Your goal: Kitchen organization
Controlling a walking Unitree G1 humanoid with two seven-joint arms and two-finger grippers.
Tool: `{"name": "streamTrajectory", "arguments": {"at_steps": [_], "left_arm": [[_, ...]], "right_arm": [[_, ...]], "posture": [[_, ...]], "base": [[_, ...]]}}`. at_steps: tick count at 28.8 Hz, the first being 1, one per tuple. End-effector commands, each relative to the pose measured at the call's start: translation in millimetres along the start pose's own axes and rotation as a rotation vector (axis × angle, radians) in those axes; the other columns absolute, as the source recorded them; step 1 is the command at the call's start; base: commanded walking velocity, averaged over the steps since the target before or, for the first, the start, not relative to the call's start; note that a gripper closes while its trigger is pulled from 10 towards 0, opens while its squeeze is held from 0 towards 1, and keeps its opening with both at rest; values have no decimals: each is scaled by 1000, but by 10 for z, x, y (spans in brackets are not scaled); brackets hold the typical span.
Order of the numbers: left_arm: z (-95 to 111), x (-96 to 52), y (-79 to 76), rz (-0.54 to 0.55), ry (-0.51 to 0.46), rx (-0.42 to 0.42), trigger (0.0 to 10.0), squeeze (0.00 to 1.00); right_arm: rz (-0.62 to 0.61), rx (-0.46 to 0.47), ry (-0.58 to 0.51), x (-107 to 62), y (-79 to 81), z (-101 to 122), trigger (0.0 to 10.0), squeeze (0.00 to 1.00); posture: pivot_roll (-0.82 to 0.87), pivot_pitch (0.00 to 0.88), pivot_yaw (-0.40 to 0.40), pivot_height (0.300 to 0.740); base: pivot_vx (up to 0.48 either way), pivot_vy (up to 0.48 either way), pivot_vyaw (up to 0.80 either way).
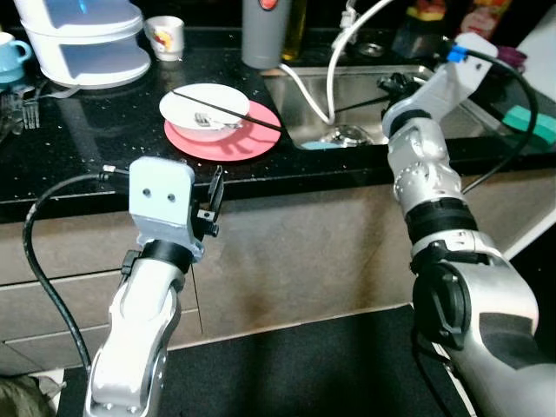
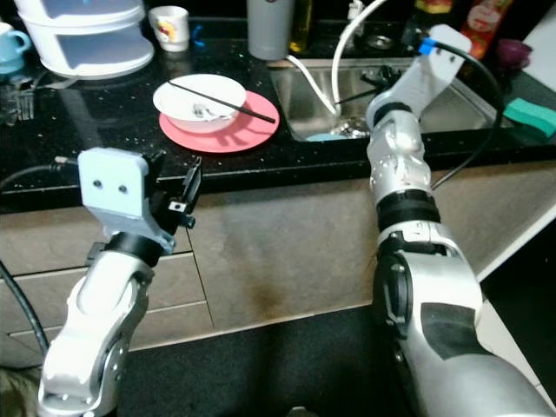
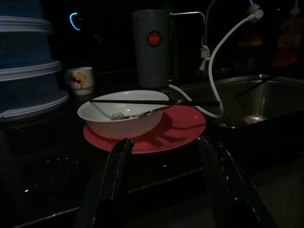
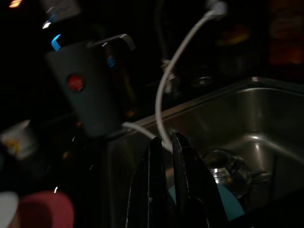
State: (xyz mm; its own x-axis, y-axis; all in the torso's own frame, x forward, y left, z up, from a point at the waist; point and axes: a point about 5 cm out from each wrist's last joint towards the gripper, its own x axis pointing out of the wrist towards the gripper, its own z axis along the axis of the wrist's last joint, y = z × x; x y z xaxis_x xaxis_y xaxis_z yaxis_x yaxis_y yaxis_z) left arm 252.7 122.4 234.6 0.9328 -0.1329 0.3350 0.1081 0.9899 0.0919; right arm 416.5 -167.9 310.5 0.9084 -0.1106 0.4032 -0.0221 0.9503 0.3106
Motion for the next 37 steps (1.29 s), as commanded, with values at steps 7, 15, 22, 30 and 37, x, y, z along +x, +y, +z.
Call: {"name": "streamTrajectory", "arguments": {"at_steps": [7, 15, 22, 30, 37], "left_arm": [[-5, -35, -34, -7, 6, -12, 10000, 0], [0, -118, -32, 10, 20, -9, 10000, 0], [-10, -155, -35, 13, 34, -10, 10000, 0], [-4, -128, -34, 15, 31, -12, 10000, 0], [-10, -82, -33, 4, 23, -16, 10000, 0]], "right_arm": [[148, -143, -23, 48, 438, 13, 10000, 0], [112, -543, -36, 59, 547, -19, 10000, 47], [31, -636, -56, 103, 487, 61, 10000, 1000], [-30, -341, -60, 103, 300, 105, 10000, 0], [23, 132, -58, 119, 207, 179, 10000, 0]], "posture": [[190, 43, -73, 740], [223, 68, -96, 740], [225, 79, -94, 740], [210, 74, -80, 740], [185, 45, -62, 740]], "base": [[0, 0, 0], [0, 0, 0], [0, 0, 0], [0, 0, 0], [0, 0, 0]]}}
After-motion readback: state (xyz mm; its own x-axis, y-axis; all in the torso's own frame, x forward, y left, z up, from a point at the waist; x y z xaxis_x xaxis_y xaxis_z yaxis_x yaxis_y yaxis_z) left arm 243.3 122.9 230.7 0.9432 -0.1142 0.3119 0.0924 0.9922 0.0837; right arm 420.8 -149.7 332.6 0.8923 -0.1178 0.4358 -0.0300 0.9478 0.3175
